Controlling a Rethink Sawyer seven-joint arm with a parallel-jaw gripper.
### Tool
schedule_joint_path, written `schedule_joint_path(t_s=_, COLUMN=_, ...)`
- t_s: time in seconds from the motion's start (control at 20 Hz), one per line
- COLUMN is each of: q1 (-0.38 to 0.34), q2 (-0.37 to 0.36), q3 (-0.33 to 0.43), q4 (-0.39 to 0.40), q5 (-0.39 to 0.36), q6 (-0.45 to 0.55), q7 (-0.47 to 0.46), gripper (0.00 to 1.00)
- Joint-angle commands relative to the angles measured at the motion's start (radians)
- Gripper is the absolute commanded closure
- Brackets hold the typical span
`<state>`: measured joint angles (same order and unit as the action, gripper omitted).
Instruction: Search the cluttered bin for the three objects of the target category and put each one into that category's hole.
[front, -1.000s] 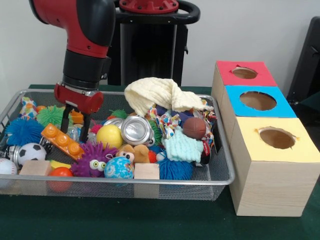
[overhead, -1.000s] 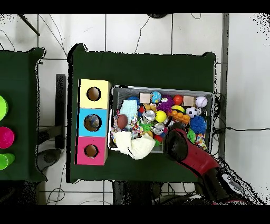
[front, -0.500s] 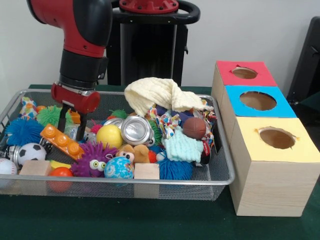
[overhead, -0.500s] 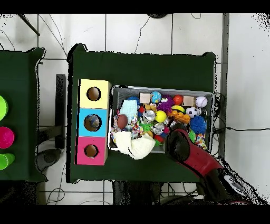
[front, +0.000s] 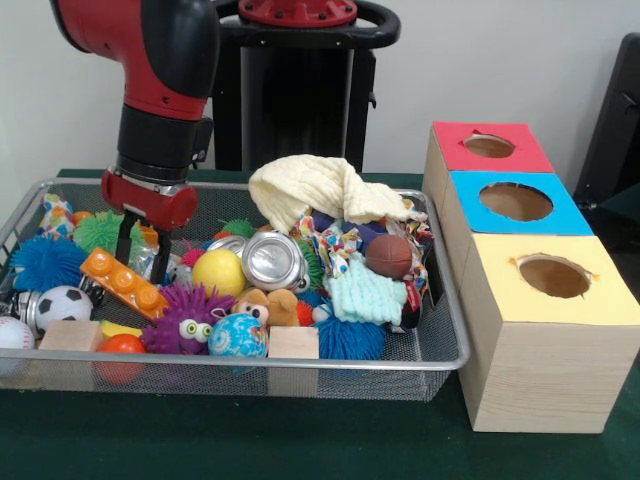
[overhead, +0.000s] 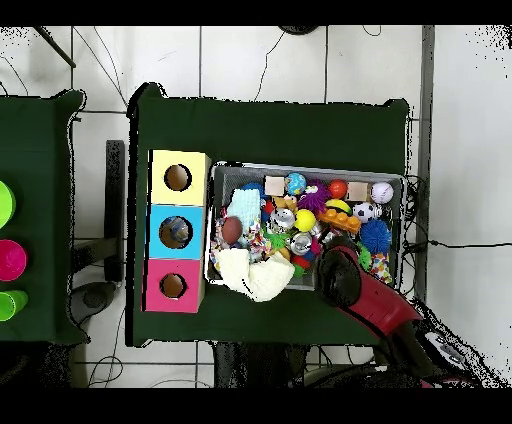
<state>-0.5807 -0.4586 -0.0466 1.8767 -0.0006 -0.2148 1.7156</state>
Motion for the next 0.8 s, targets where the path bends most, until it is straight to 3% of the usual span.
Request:
schedule_joint_path(t_s=0.05, q1=-0.005, q2=0.030, q3=0.104, q4=-0.040, q5=0.014, q6=0.020, q7=0.192, gripper=0.00)
schedule_joint_path(t_s=0.8, q1=0.010, q2=0.020, q3=0.084, q4=-0.029, q5=0.022, q6=0.037, q7=0.187, gripper=0.00)
